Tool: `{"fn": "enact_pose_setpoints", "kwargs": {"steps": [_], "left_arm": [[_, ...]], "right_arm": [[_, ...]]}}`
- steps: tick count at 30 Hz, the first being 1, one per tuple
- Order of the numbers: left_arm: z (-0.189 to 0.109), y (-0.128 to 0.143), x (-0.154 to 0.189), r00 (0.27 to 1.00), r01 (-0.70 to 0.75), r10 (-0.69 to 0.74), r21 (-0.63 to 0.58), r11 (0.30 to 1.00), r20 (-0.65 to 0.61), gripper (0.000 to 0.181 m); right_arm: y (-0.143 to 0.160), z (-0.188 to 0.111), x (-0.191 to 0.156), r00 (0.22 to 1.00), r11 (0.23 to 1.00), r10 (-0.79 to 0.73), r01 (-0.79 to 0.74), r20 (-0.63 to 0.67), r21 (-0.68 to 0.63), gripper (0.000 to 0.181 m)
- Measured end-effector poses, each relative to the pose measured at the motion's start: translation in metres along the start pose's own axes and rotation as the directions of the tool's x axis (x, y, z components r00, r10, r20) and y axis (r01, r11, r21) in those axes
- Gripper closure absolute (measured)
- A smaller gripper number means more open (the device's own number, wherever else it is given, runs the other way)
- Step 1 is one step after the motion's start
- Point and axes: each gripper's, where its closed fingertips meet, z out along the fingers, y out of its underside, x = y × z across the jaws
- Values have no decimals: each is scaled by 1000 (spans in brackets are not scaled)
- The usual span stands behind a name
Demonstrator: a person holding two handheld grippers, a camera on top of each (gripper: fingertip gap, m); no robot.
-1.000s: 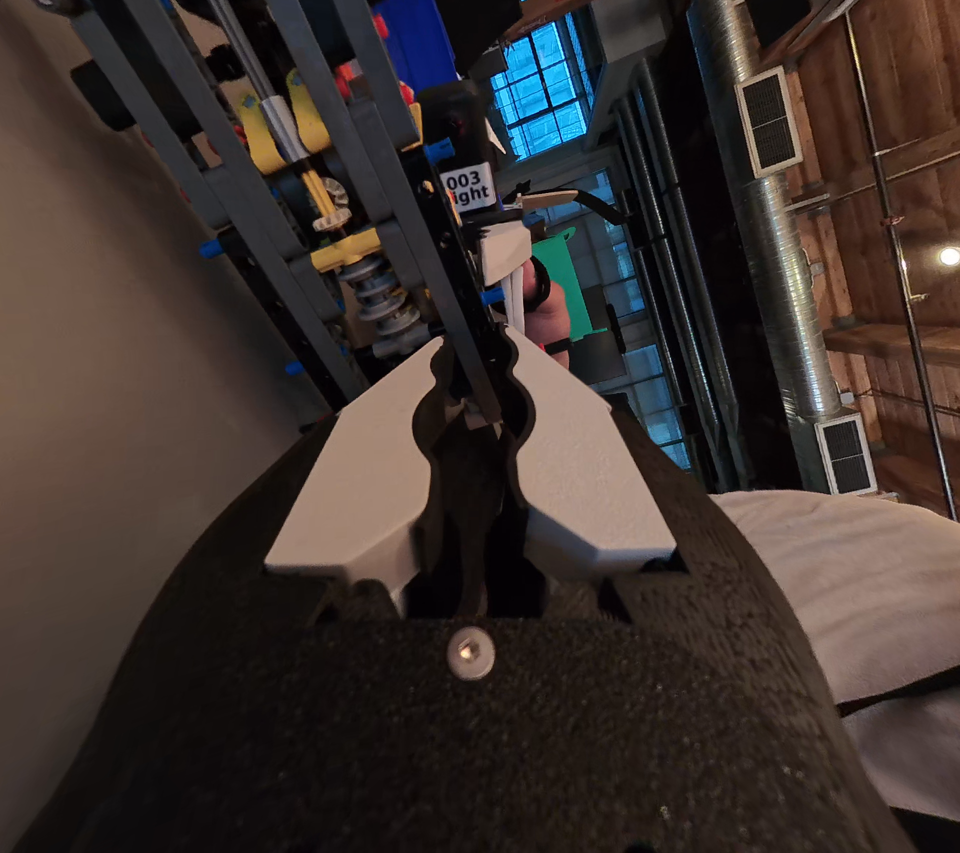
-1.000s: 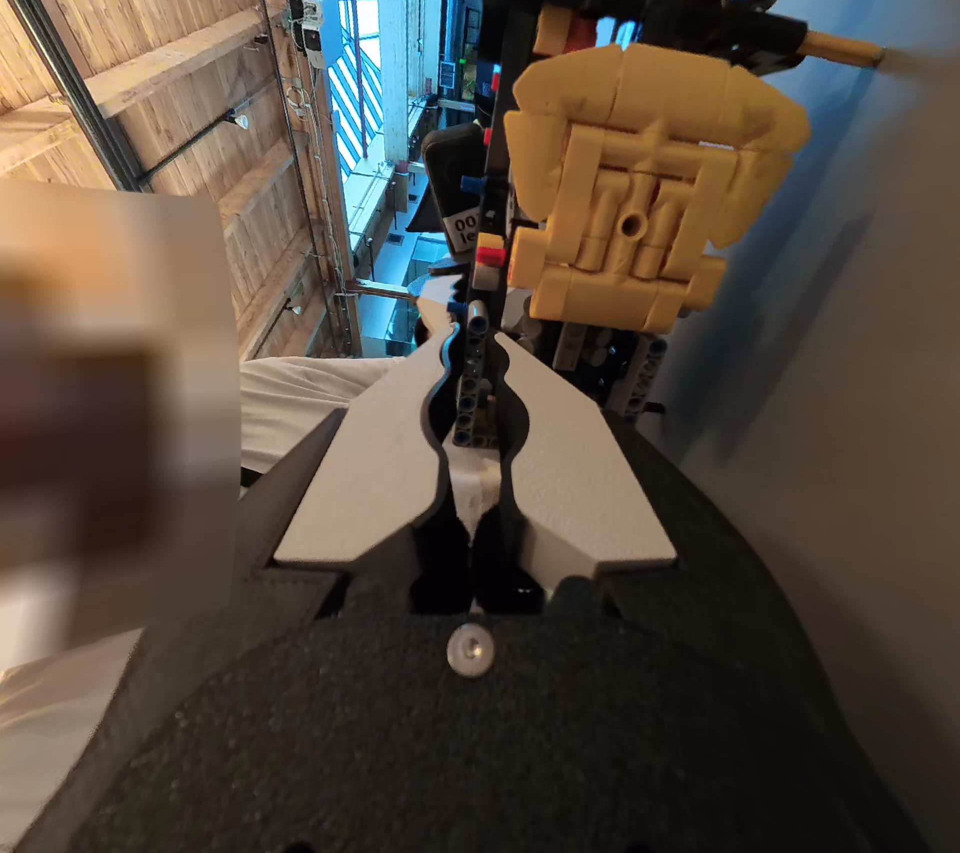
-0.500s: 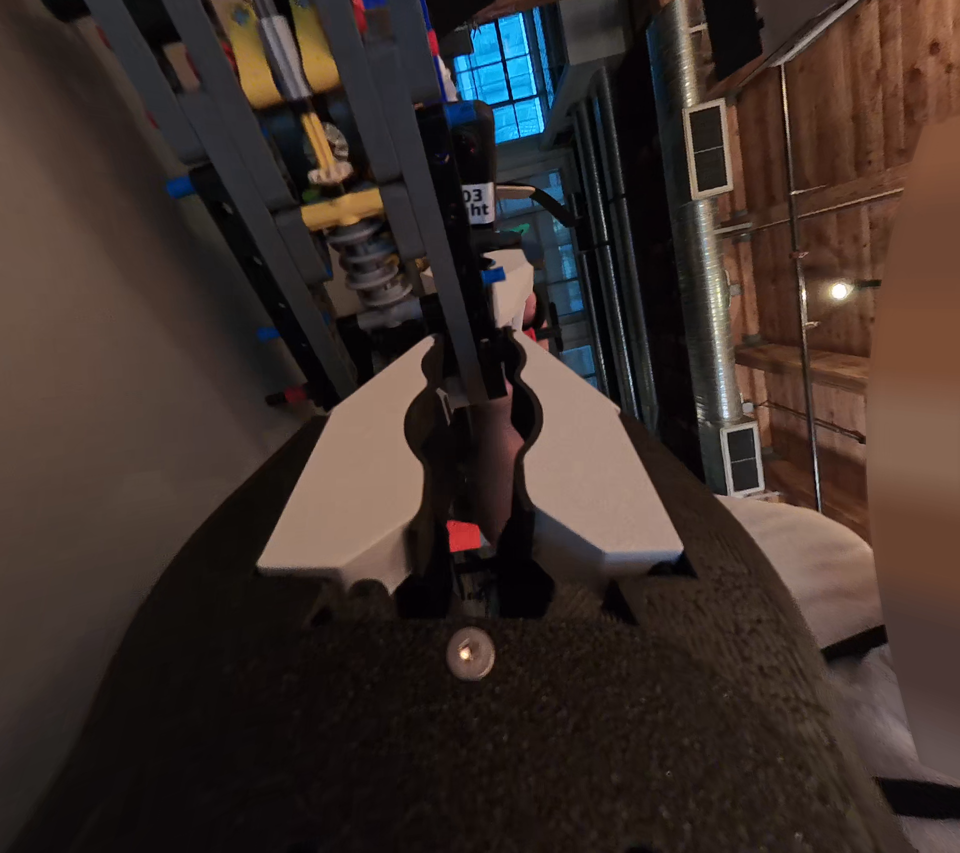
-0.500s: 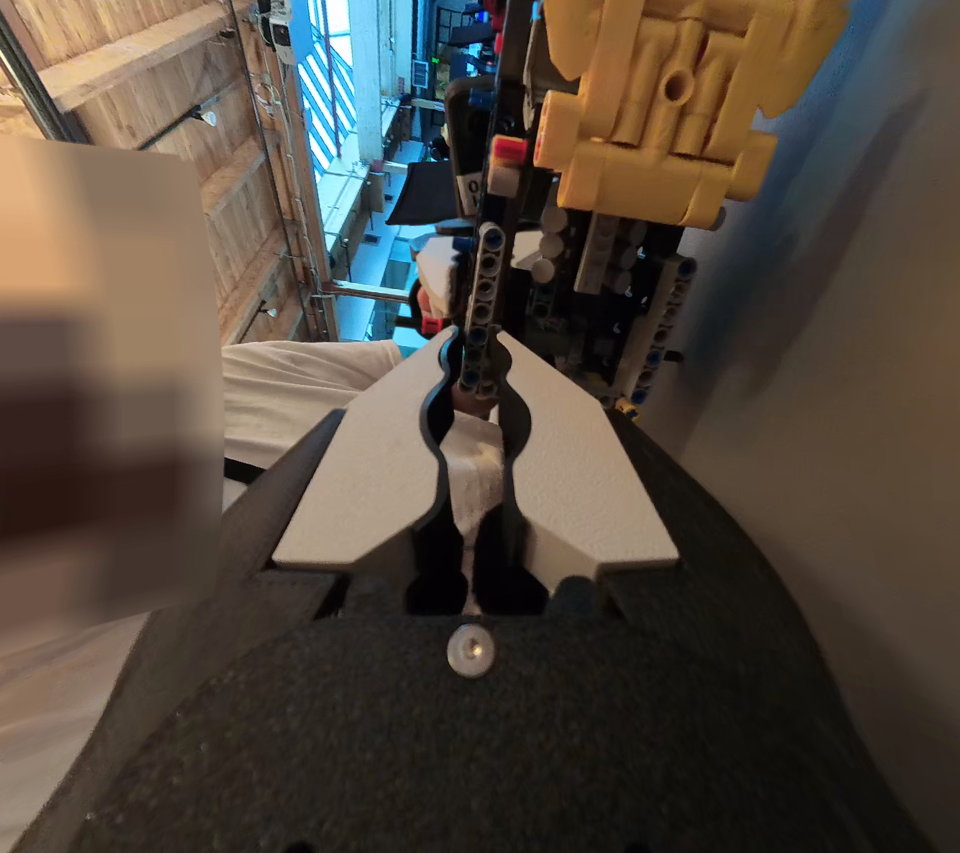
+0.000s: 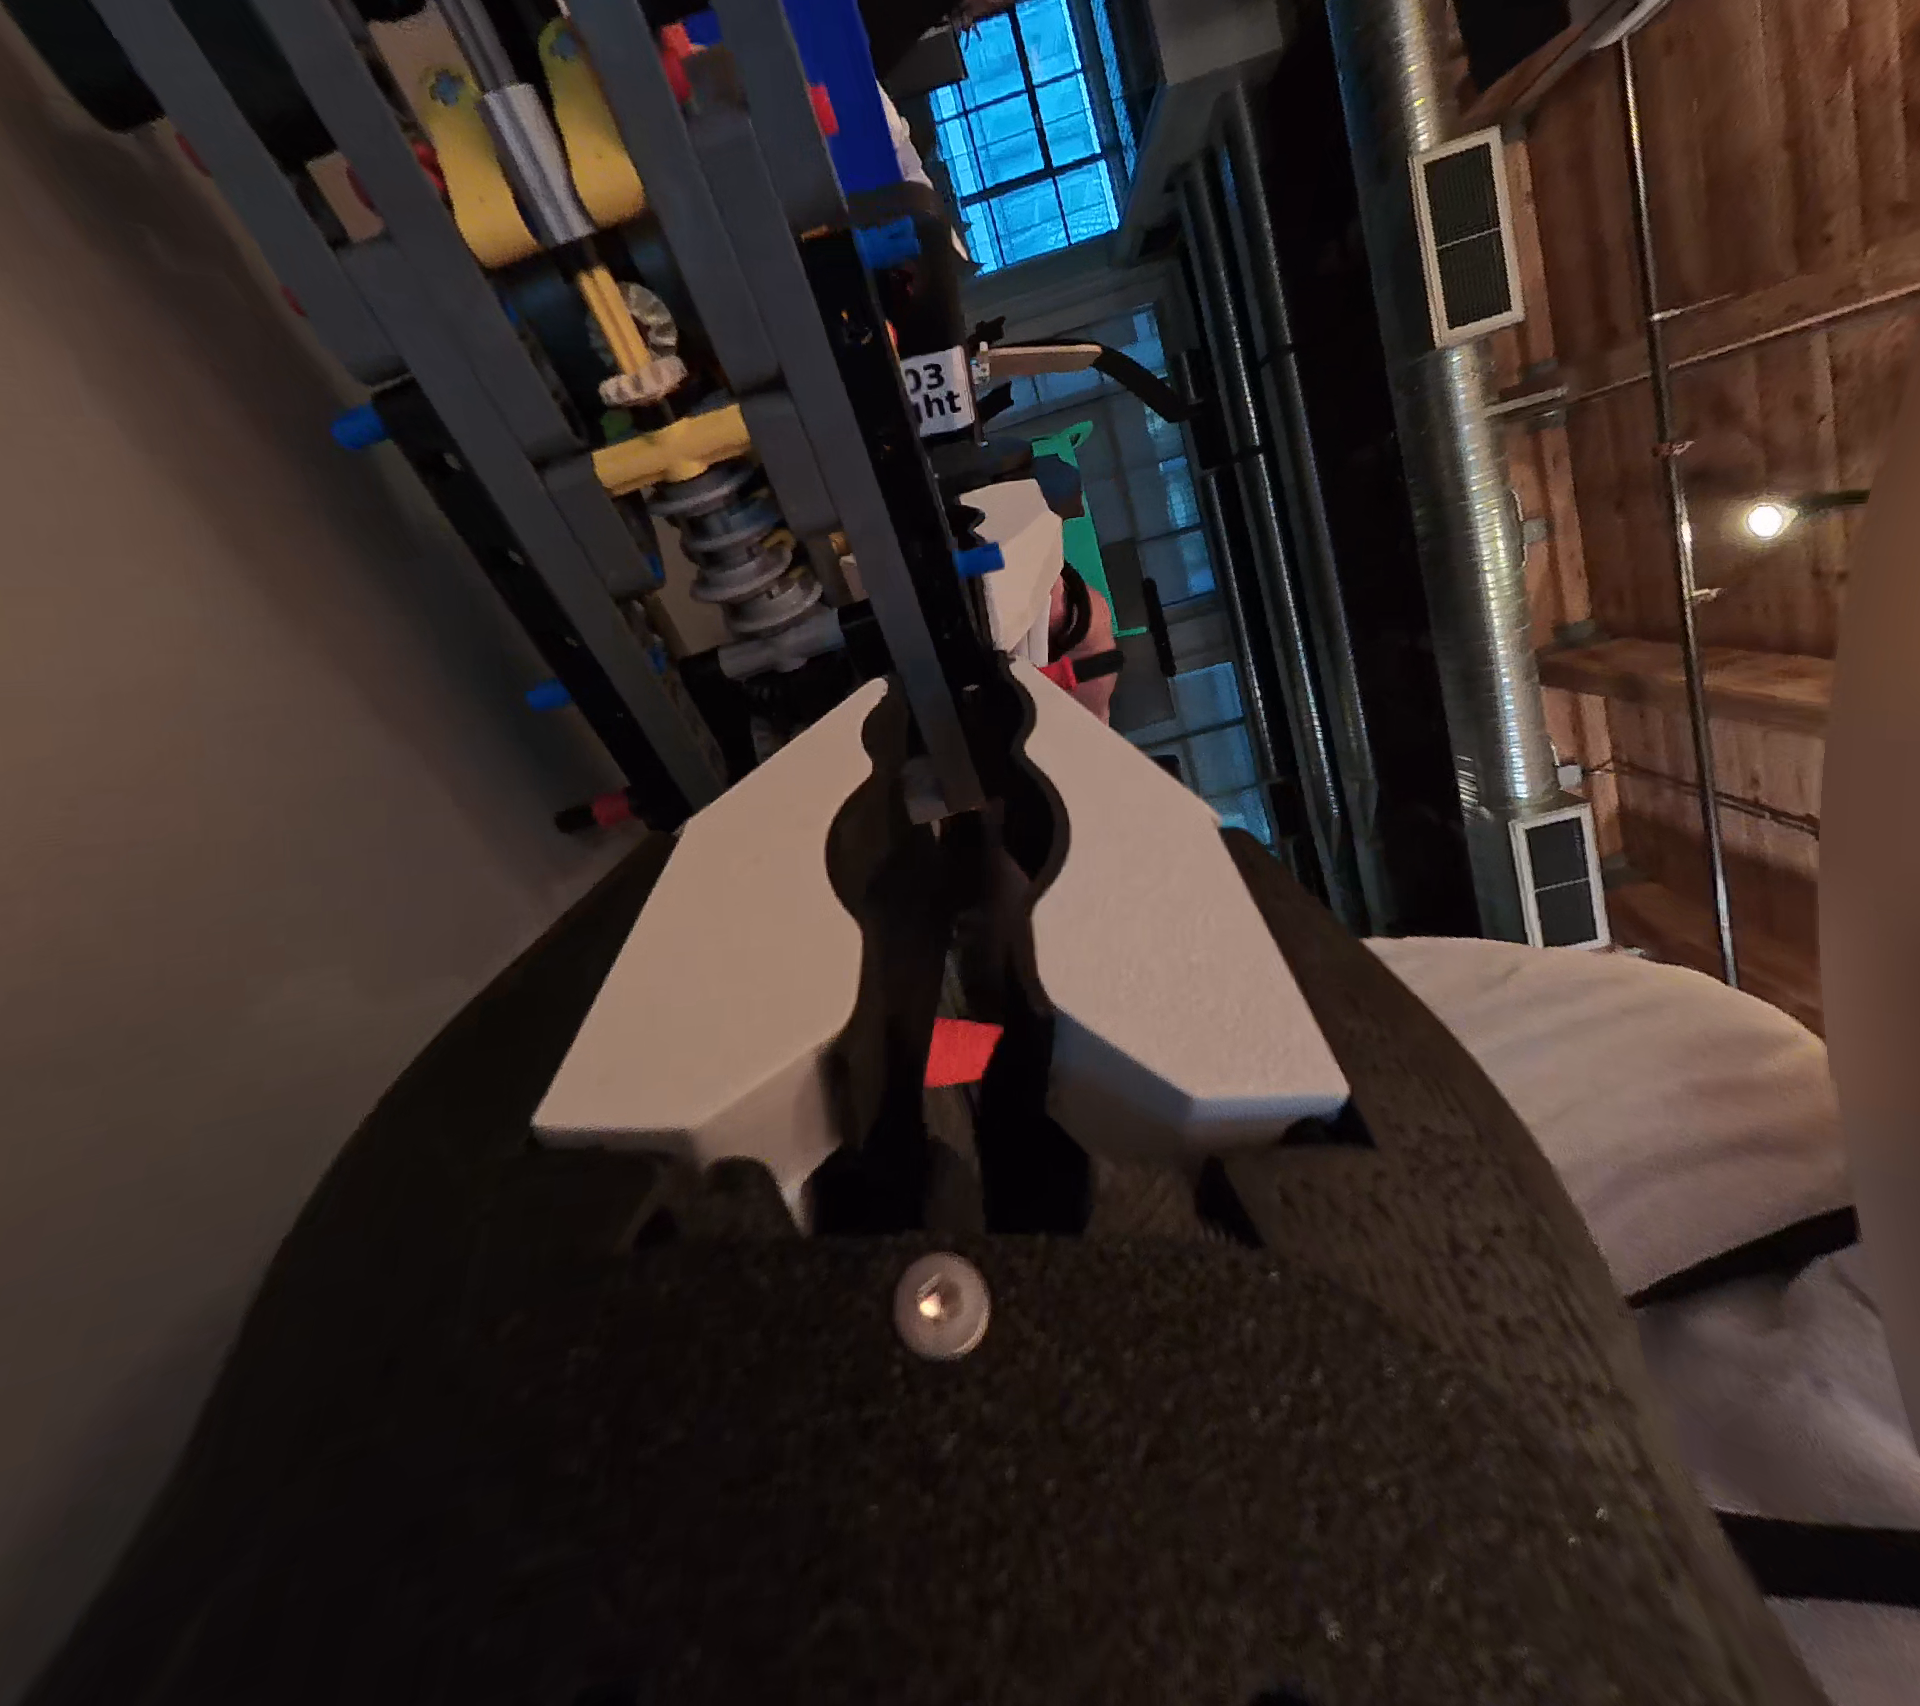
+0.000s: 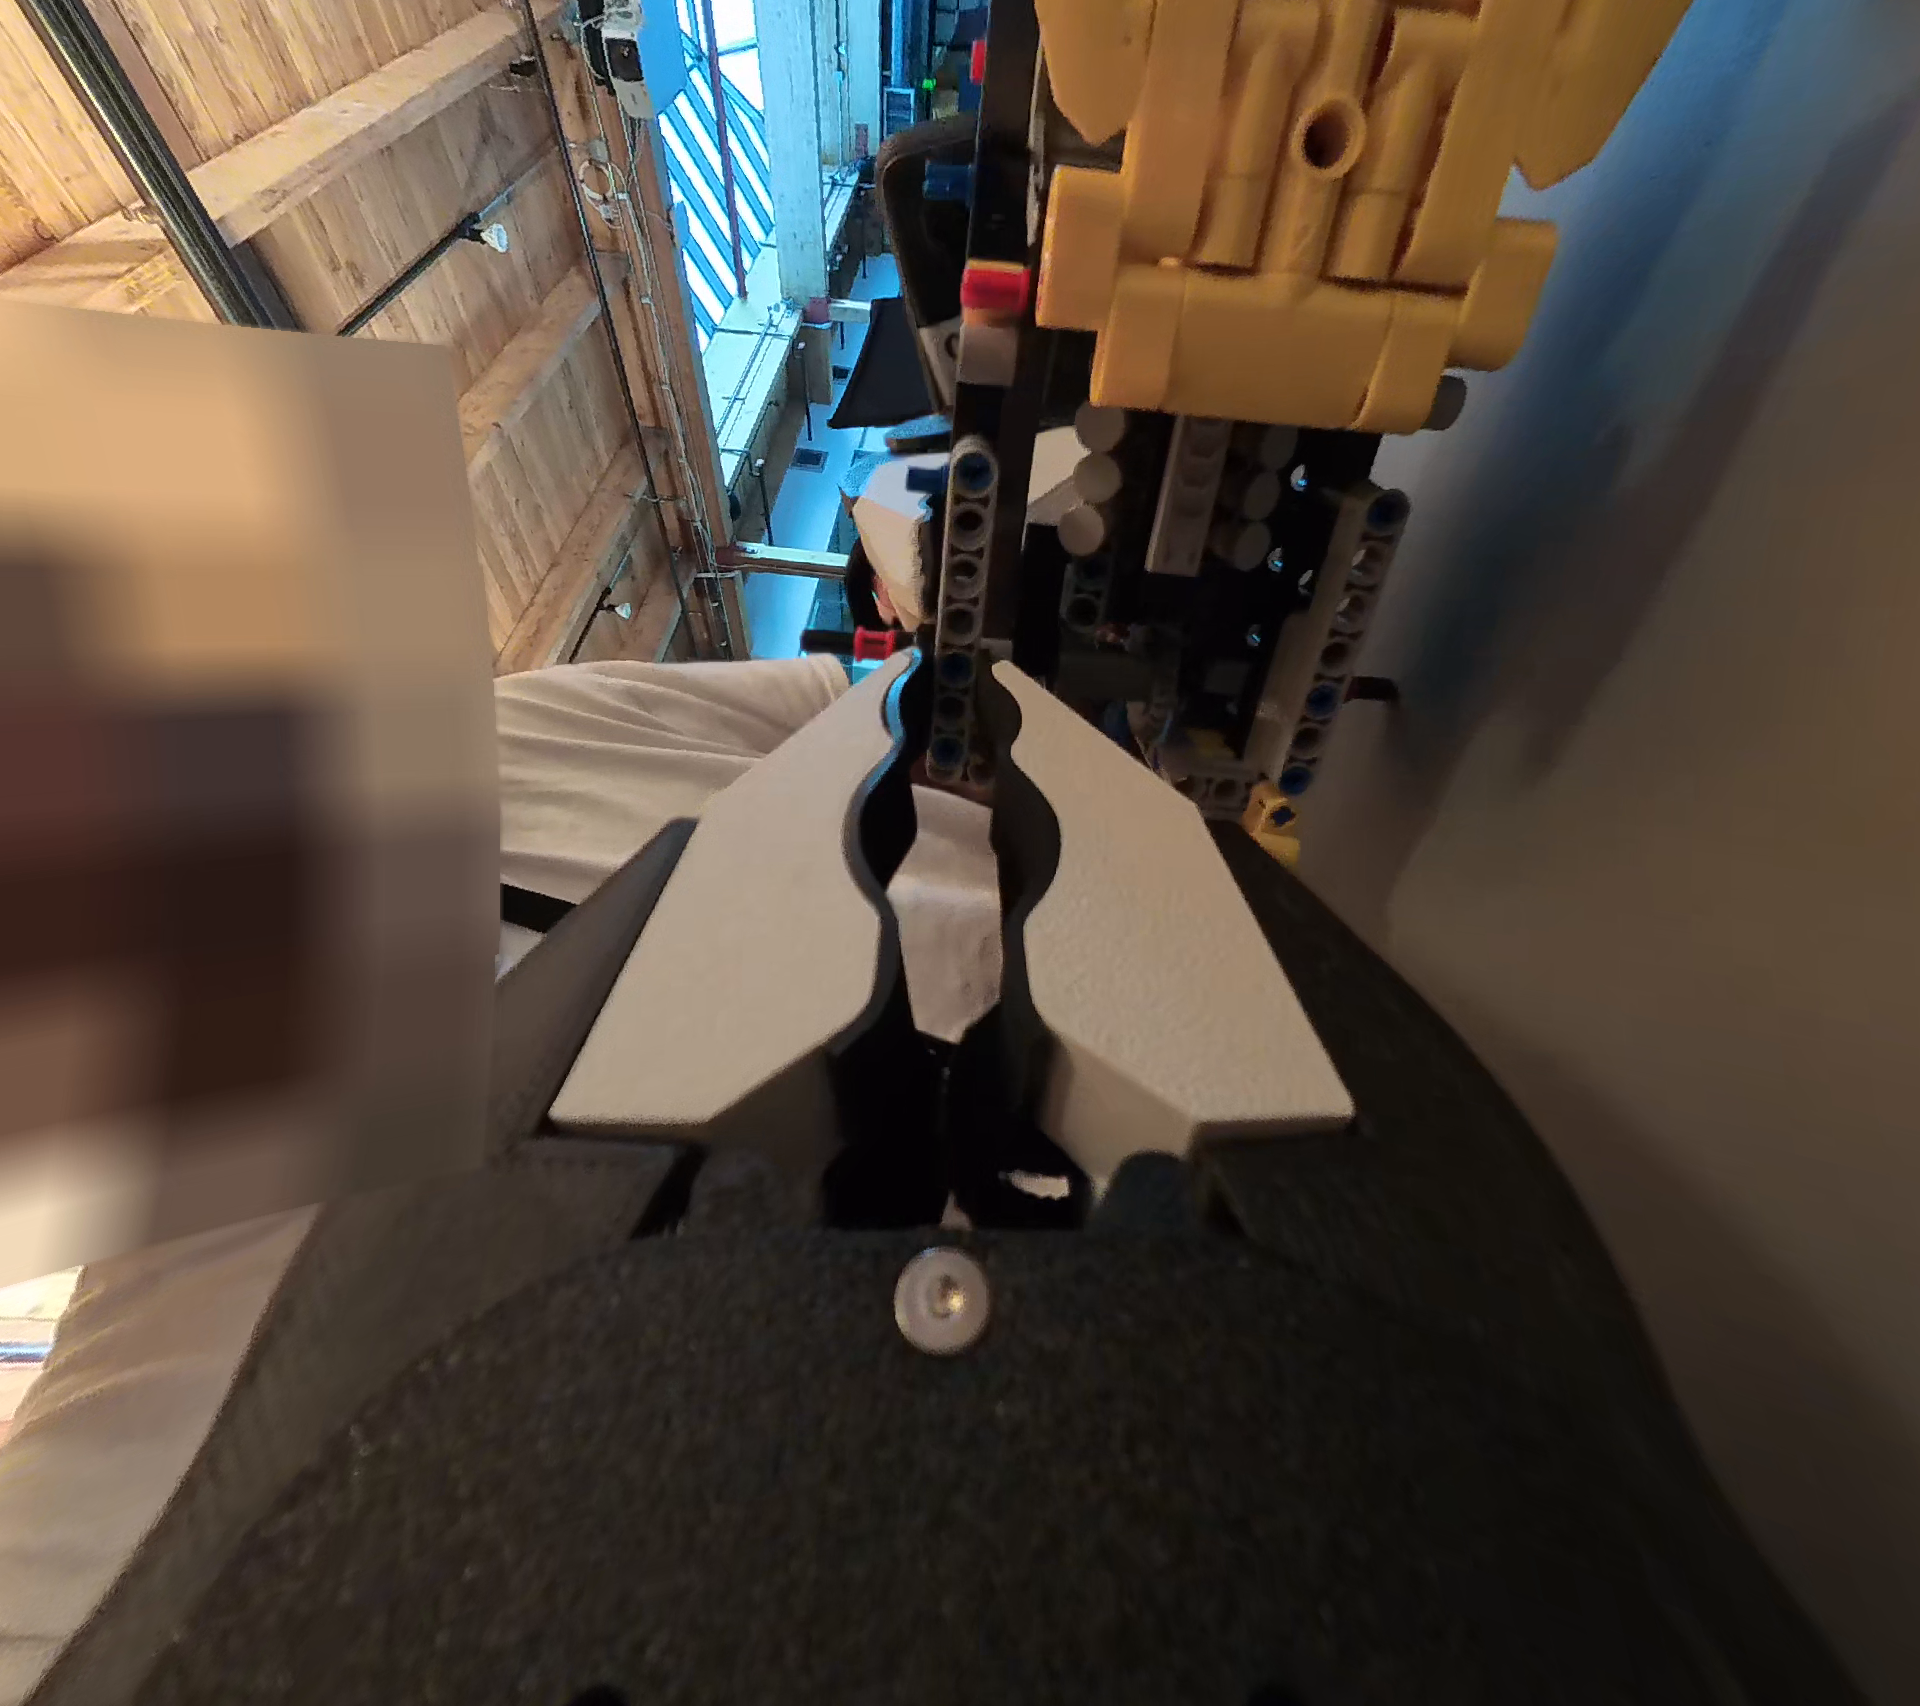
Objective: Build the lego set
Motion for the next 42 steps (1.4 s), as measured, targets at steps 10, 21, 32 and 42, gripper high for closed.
{"fn": "enact_pose_setpoints", "kwargs": {"steps": [10,21,32,42], "left_arm": [[2,5,1,999,16,-18,-53,998,-37,167],[3,9,2,998,16,-20,-69,997,-52,168],[4,11,2,998,7,-11,-82,997,-57,168],[3,10,2,997,39,-43,-74,997,-58,167]], "right_arm": [[4,-3,-1,1000,1000,-14,14,-24,-28,174],[8,-6,-1,1000,999,0,0,-3,-41,175],[10,-8,-1,1000,1000,-9,9,3,-23,174],[-10,-2,-8,999,1000,-13,12,40,24,155]]}}
